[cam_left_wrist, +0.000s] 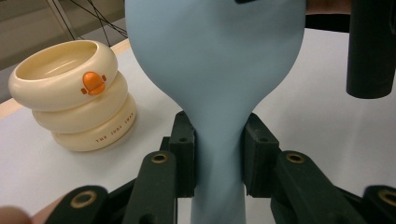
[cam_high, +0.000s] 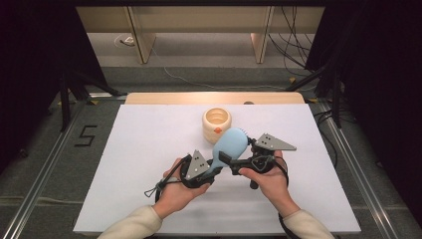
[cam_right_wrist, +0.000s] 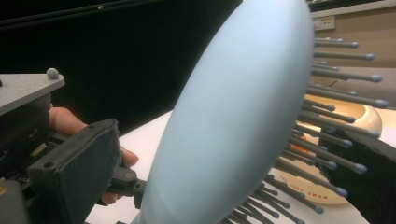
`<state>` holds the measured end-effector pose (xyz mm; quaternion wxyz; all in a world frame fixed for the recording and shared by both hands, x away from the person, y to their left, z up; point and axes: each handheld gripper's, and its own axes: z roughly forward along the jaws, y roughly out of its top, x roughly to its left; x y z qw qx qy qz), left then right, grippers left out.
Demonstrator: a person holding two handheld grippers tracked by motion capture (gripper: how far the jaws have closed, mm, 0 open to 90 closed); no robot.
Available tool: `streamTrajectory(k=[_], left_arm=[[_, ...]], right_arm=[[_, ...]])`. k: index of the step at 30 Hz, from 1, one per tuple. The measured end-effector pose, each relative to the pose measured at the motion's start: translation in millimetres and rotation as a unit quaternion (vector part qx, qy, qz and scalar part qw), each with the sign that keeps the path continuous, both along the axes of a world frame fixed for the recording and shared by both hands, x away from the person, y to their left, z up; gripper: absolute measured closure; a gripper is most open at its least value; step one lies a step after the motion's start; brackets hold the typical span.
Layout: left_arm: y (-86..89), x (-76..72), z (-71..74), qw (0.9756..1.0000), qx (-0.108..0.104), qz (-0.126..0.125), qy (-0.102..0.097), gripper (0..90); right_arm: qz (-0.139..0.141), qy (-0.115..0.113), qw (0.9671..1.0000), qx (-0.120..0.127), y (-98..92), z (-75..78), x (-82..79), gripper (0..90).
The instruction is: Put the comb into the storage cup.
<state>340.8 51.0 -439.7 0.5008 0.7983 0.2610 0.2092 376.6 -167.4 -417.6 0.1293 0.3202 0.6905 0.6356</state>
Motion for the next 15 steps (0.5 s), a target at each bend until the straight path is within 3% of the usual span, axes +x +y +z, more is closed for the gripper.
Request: streamTrajectory(k=[15], left_arm=[[-0.5, -0.1, -0.8, 1.0, -0.002, 0.004, 0.0, 69.3]], right_arm=[[0.006, 0.005, 1.0, 0.003, 2.0, -1.7, 1.1, 6.3]])
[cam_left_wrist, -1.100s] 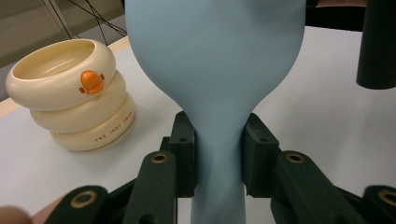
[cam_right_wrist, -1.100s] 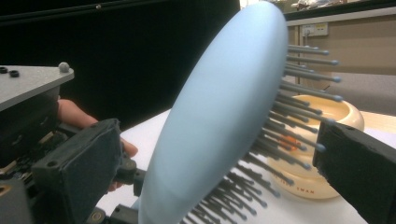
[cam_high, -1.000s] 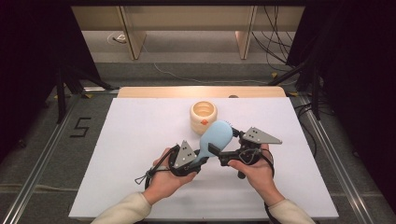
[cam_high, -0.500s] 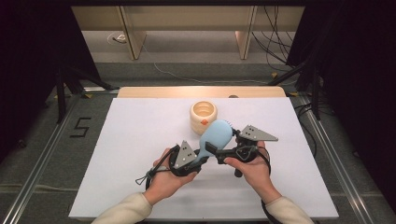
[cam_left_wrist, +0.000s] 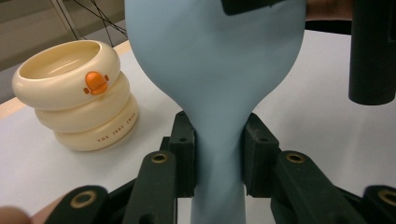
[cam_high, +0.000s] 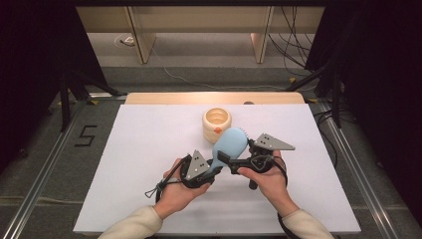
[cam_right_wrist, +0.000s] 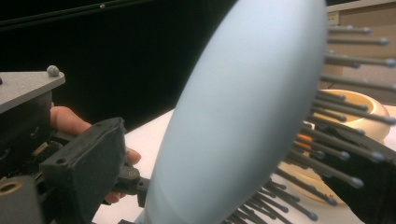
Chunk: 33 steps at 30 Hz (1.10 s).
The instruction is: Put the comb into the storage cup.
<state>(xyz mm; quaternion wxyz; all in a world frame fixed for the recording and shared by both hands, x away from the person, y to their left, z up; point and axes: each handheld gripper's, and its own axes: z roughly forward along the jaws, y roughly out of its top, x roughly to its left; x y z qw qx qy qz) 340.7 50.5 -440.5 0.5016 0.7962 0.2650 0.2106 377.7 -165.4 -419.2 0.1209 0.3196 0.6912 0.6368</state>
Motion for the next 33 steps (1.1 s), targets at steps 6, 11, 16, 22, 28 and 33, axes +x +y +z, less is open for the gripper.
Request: streamTrajectory(k=[6, 11, 16, 22, 28, 33], left_arm=[[-0.6, -0.3, -0.4, 1.0, -0.002, 0.0, 0.0, 69.3], [-0.7, -0.2, -1.0, 1.0, -0.001, 0.001, -0.003, 69.3], [-0.7, -0.4, -0.8, 1.0, -0.004, 0.002, -0.004, 69.3], [-0.7, -0.4, -0.6, 0.9999, -0.007, 0.004, -0.009, 69.2], [-0.6, 0.0, -1.6, 0.9999, -0.009, 0.007, -0.013, 69.1], [-0.7, -0.1, -2.0, 0.9998, -0.01, 0.008, -0.016, 69.1]], right_arm=[[-0.003, 0.001, 1.0, 0.006, -0.3, 0.7, 1.2, 12.1], [-0.004, 0.004, 1.0, 0.008, 0.1, 0.7, 1.1, 24.6], [-0.006, 0.001, 0.9999, 0.013, 0.1, 1.4, 1.0, 33.2], [0.004, 0.008, 0.9995, 0.03, 0.7, 2.4, 0.5, 42.6], [0.014, 0.009, 0.9993, 0.033, 2.9, 4.6, -1.0, 47.2], [0.024, 0.006, 0.9995, 0.021, 5.8, 8.5, -3.4, 49.6]])
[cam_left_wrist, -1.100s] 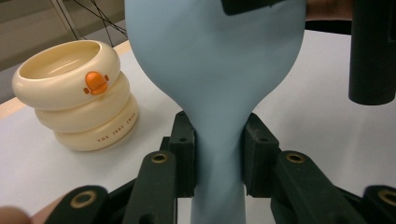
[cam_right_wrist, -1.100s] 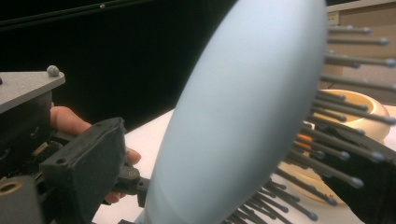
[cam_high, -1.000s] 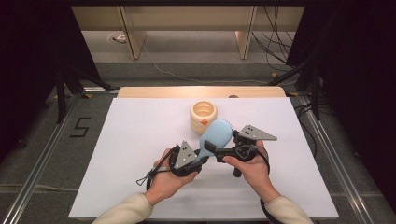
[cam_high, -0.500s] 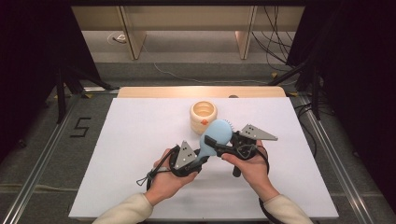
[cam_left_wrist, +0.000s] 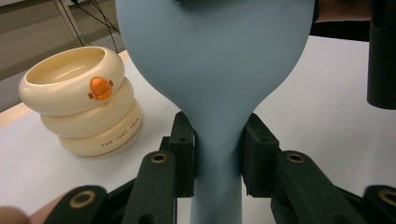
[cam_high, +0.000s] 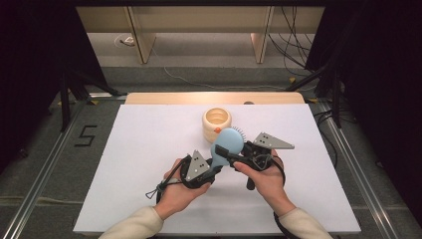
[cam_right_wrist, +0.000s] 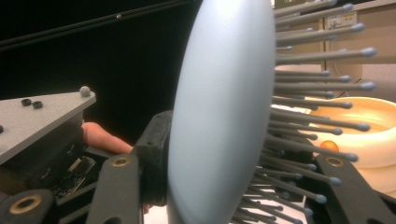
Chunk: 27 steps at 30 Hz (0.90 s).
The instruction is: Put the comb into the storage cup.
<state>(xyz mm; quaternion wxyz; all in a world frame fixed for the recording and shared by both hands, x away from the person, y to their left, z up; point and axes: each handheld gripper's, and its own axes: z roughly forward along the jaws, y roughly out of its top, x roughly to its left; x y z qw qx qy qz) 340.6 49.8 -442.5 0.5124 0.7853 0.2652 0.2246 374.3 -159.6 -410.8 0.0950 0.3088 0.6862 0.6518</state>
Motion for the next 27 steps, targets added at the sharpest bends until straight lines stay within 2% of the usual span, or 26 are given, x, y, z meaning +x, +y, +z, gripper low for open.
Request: streamTrajectory(k=[5, 7, 8, 9, 10, 13, 14, 16, 17, 18, 20, 25, 26, 27], left_arm=[[0.8, 0.4, 1.0, 1.0, -0.004, -0.001, -0.005, 68.7], [1.4, 0.8, 1.3, 1.0, -0.007, -0.004, -0.003, 65.3], [2.3, 1.9, 0.8, 0.9998, -0.006, -0.019, -0.003, 61.5], [2.3, 1.9, 0.8, 0.9998, -0.006, -0.019, -0.003, 58.6], [4.9, 2.3, 0.0, 0.9991, -0.001, -0.043, -0.006, 54.2], [9.1, 2.7, -0.7, 0.9985, -0.001, -0.054, -0.001, 48.7], [12.4, 3.3, -0.7, 0.9979, -0.006, -0.064, 0.009, 41.5], [14.8, 2.9, -0.3, 0.9978, -0.005, -0.064, 0.014, 38.4], [16.7, 2.5, 0.0, 0.9976, -0.001, -0.067, 0.017, 34.0], [20.6, 0.9, 0.3, 0.9973, 0.002, -0.068, 0.027, 25.5], [26.6, -1.3, 0.3, 0.9973, 0.006, -0.066, 0.034, 19.5], [42.0, -6.1, -2.2, 0.9977, 0.011, -0.049, 0.045, 9.0], [49.7, -9.1, -4.7, 0.9973, 0.024, -0.045, 0.051, 6.9], [49.7, -9.1, -4.7, 0.9973, 0.024, -0.045, 0.051, 5.9]], right_arm=[[0.002, -0.001, 1.0, -0.002, 0.8, 3.4, -0.6, 50.5], [0.002, -0.004, 1.0, -0.006, 1.6, 5.3, -0.9, 50.8], [0.001, -0.009, 0.9999, -0.013, 2.0, 6.9, -0.9, 50.9], [0.001, -0.009, 0.9999, -0.013, 2.0, 6.9, -0.9, 50.9], [-0.001, -0.009, 0.9998, -0.019, 1.5, 8.4, -0.5, 51.0], [-0.003, -0.012, 0.9997, -0.022, -0.1, 10.1, 0.2, 51.0], [-0.005, -0.015, 0.9996, -0.023, -1.8, 12.1, 0.8, 51.0], [-0.005, -0.017, 0.9996, -0.023, -2.3, 12.8, 1.1, 51.0], [-0.005, -0.018, 0.9995, -0.024, -2.9, 14.0, 1.1, 51.0], [-0.007, -0.02, 0.9994, -0.027, -4.0, 15.8, 1.5, 51.0], [-0.008, -0.023, 0.9992, -0.03, -5.0, 16.9, 2.3, 51.0], [-0.009, -0.026, 0.999, -0.035, -6.3, 19.2, 3.6, 51.0], [-0.01, -0.026, 0.9989, -0.038, -6.4, 20.0, 3.8, 51.0], [-0.011, -0.026, 0.9988, -0.04, -6.3, 20.3, 4.1, 50.9]])
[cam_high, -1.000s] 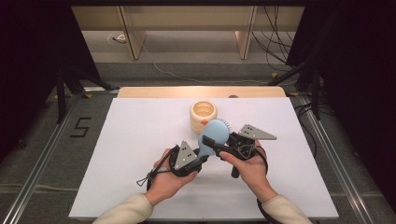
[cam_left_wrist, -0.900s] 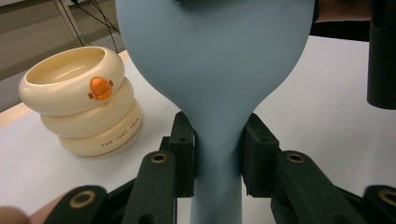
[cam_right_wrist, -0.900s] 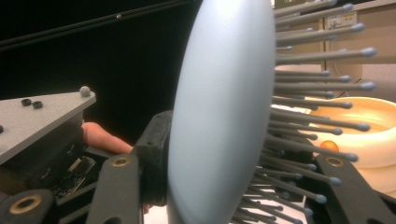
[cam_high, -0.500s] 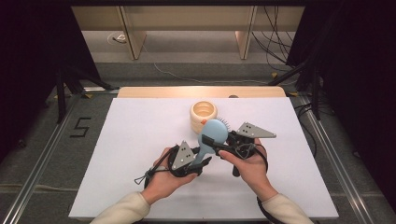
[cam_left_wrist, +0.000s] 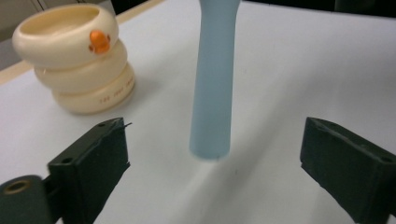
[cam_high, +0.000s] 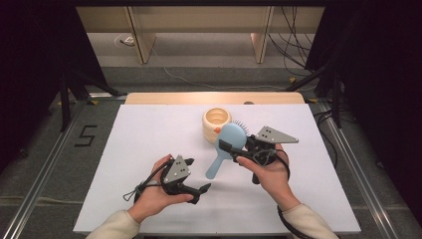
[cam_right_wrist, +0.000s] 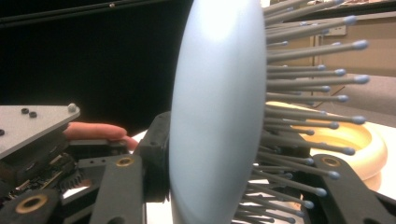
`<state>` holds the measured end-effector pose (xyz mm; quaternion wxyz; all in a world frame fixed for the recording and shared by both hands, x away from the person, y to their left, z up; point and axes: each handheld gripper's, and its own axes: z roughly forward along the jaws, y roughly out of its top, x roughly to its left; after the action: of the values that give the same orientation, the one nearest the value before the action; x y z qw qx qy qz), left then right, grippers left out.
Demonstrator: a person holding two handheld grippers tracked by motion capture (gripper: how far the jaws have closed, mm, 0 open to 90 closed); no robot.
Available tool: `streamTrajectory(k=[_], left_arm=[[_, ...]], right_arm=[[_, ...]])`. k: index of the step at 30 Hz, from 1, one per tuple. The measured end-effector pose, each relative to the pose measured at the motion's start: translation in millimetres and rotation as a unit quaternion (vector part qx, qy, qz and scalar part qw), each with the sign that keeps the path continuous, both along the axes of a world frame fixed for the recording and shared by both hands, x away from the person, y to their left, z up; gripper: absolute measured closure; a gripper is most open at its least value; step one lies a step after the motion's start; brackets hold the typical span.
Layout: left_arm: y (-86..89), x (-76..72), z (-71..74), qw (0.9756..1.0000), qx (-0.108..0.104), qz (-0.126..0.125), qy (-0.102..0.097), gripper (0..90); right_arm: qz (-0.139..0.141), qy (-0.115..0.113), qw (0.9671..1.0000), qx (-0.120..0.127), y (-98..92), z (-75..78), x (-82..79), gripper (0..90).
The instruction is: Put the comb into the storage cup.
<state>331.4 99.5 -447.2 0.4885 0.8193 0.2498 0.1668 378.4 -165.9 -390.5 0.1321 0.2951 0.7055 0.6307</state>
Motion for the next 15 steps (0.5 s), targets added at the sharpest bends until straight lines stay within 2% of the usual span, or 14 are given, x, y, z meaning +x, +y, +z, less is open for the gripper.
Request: streamTrajectory(k=[3, 8, 10, 15], left_arm=[[14.3, -7.2, -4.1, 0.9998, 0.01, 0.014, 0.009, 2.0], [25.3, -13.0, -7.0, 0.9993, 0.015, 0.031, 0.016, 0.0], [29.5, -14.1, -7.8, 0.999, 0.017, 0.039, 0.016, 0.0], [39.0, -15.1, -5.4, 0.9984, 0.0, 0.057, -0.001, 0.0]], right_arm=[[-0.002, -0.005, 0.9999, -0.009, -0.5, 1.6, 1.3, 50.9], [-0.003, -0.003, 0.9999, -0.01, -1.8, 4.9, 3.0, 50.8], [-0.004, -0.004, 0.9999, -0.009, -2.2, 5.5, 3.5, 50.7], [-0.006, -0.005, 0.9999, -0.013, -3.6, 7.6, 4.2, 50.7]])
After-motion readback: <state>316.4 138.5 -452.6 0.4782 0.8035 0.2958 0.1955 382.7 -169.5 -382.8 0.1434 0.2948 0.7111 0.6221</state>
